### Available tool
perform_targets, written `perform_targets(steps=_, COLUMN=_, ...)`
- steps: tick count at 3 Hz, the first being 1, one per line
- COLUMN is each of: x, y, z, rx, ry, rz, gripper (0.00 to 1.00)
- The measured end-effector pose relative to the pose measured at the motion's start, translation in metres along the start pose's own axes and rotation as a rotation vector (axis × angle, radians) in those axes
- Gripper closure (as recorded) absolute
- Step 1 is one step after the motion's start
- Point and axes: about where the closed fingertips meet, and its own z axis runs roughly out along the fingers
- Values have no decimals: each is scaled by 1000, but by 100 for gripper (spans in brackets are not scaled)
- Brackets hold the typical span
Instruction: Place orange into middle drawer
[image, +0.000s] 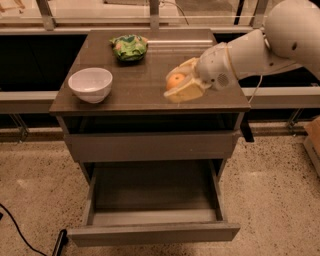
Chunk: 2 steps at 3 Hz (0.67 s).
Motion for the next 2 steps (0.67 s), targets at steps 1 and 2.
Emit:
perform_targets(steps=1, x=14, y=12, z=9, rx=-28, ry=16, rz=21, gripper=100)
perform_targets(steps=2, x=14, y=10, z=10, rx=-28, ry=6, rz=24, gripper=100)
